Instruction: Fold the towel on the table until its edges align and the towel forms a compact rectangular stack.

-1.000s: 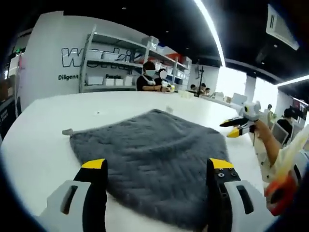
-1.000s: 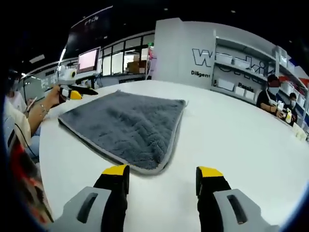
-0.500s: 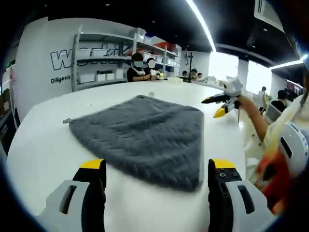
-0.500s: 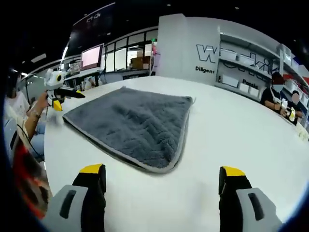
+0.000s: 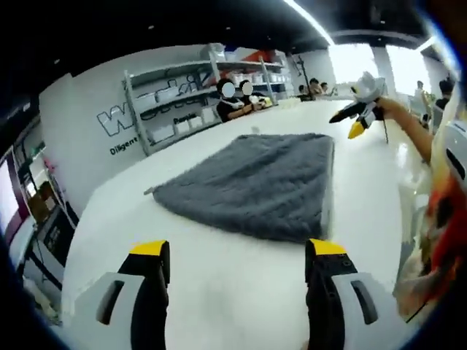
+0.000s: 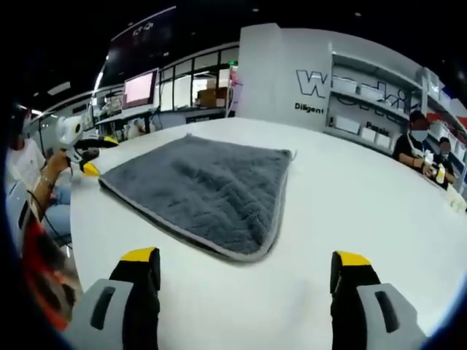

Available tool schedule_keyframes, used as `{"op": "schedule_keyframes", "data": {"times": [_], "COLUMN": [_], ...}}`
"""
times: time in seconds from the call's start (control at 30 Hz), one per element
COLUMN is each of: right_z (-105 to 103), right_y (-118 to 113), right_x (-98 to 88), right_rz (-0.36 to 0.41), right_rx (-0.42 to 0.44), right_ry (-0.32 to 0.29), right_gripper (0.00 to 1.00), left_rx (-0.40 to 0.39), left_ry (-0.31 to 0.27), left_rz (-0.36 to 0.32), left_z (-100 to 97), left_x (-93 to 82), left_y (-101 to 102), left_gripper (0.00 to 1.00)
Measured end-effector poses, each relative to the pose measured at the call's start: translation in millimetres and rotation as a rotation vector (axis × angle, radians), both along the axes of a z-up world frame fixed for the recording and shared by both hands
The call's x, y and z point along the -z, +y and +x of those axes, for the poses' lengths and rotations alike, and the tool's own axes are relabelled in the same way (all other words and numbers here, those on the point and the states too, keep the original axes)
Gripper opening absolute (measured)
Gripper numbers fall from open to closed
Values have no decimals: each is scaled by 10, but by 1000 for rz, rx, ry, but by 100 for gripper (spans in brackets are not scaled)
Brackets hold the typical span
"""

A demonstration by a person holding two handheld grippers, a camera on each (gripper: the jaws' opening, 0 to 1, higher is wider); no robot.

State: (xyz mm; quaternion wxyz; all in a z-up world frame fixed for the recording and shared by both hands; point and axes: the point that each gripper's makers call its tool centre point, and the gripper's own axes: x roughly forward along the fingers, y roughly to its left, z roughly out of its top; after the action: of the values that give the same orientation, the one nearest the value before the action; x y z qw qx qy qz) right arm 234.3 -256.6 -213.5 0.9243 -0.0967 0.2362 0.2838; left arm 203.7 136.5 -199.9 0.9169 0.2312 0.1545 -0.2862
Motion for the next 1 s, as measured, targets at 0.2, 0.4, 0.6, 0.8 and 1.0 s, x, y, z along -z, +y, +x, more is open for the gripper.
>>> {"op": "schedule_keyframes", "data": {"times": [0.2,0.4,0.6,0.8,1.0], "right_z": [-6,-27,-53,-57,-68], "right_y": [16,11,7,-5,-19], "right_x": [-31,-35,-42,-35,-21], "right_rz": [18,31,32,35,35], "right_rx": [-3,3,4,8,11], "right_ry": [-4,-1,-3,-1,3], "right_gripper": [96,94,93,91,88], "left_rx": [74,122,275,316,358], "left_ry": [-96,-103,-106,-143,-141], "left_rz": [65,117,172,221,243], "left_z": [-84,-113,-276,-272,-288], "left_x": [-9,83,148,155,187], "left_y": [-161,-268,-509,-591,-650], "left_gripper": [65,62,48,41,32]}}
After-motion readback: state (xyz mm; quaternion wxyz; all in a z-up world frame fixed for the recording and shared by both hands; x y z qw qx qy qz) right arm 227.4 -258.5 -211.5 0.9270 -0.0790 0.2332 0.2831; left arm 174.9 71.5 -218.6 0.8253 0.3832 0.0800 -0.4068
